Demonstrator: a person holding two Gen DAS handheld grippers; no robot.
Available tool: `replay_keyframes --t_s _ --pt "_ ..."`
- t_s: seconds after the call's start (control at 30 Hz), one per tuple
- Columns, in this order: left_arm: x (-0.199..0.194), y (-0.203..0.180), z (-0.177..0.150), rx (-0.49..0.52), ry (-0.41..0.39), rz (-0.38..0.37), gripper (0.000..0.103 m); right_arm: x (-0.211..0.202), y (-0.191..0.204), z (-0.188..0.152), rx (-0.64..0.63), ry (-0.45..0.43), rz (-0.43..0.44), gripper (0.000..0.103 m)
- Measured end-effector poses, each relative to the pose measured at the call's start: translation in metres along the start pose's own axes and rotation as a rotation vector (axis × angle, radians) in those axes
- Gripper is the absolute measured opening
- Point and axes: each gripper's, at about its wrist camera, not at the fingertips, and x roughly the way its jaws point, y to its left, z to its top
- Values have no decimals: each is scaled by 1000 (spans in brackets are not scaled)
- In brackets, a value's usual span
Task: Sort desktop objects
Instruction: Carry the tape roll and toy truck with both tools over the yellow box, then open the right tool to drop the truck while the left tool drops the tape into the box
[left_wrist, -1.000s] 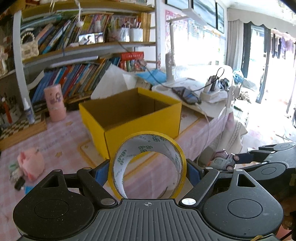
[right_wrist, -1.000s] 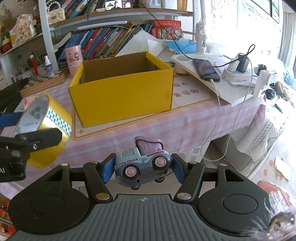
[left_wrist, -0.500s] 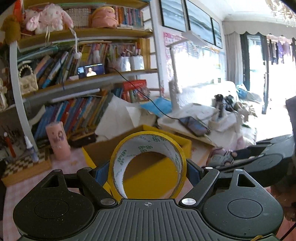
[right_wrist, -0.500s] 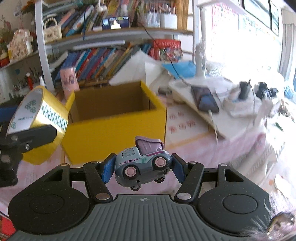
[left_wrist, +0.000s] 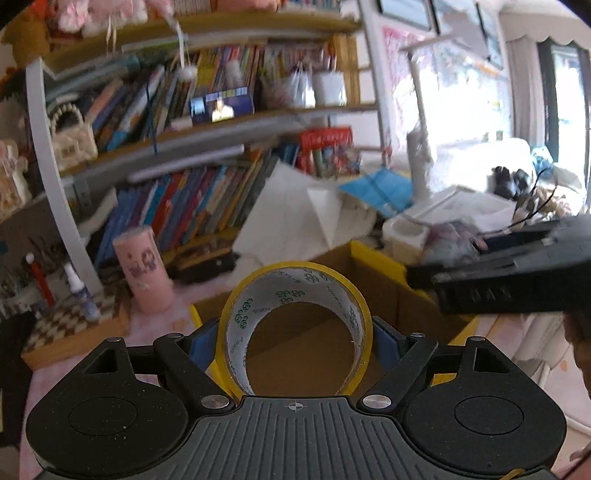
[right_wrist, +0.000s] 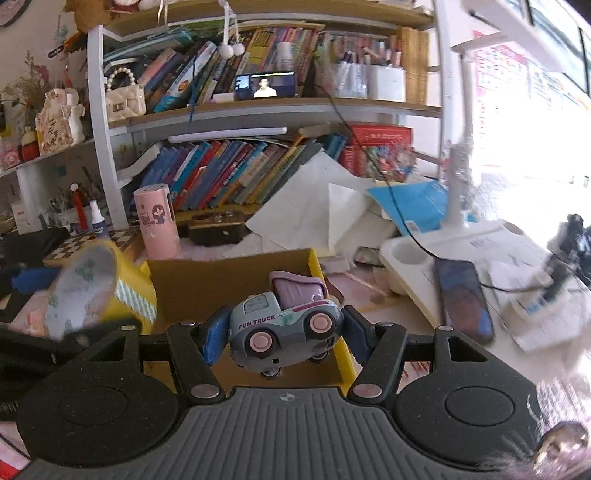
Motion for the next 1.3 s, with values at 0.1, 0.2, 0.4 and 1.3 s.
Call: replay_keyframes --t_s 0.1,0.2,0.4,1.3 --pt "22 -2 -2 -30 78 -1 84 26 -3 9 -27 12 49 61" --pt "44 0 -6 -89 170 -17 84 58 -4 12 -68 75 115 61" --pt "71 -9 -10 -57 266 -18 84 114 4 11 -204 231 240 61" --pt "52 -11 -2 -92 203 44 86 143 18 8 -371 295 278 73"
